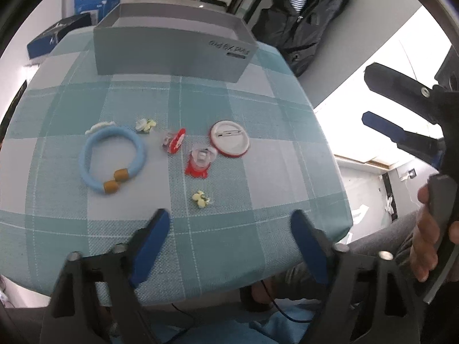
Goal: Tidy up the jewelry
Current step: 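Move both grippers back over the remaining jewelry on the table, then grasp the small yellow earring with the left gripper, then grasp the red clip with clear ring with the right gripper while the left holds the earring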
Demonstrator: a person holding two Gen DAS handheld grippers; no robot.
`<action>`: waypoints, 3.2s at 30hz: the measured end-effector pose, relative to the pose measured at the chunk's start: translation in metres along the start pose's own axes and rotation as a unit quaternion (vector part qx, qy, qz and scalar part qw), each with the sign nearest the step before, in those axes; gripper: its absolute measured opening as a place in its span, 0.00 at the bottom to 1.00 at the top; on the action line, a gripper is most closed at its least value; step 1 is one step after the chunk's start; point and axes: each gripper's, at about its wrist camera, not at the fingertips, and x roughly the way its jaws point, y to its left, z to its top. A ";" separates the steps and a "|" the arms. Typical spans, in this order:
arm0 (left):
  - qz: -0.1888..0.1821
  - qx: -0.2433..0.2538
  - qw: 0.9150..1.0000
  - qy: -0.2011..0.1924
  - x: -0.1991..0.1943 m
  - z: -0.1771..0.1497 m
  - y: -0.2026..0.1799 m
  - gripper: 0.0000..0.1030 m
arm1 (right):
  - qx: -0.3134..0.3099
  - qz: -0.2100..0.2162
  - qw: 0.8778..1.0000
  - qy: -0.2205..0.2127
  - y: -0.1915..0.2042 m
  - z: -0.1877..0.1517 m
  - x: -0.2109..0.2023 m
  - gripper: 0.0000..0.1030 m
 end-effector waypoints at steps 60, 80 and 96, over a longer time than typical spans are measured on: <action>0.022 -0.118 0.980 -0.161 -0.103 0.046 0.101 0.08 | -0.064 0.024 0.995 0.067 0.046 -0.019 0.047 0.81; 0.001 -0.135 0.976 -0.173 -0.121 0.038 0.120 0.08 | -0.151 0.003 0.978 0.142 0.086 -0.045 0.100 0.48; -0.024 -0.136 0.978 -0.155 -0.115 0.037 0.121 0.08 | -0.147 -0.020 0.978 0.150 0.090 -0.043 0.113 0.13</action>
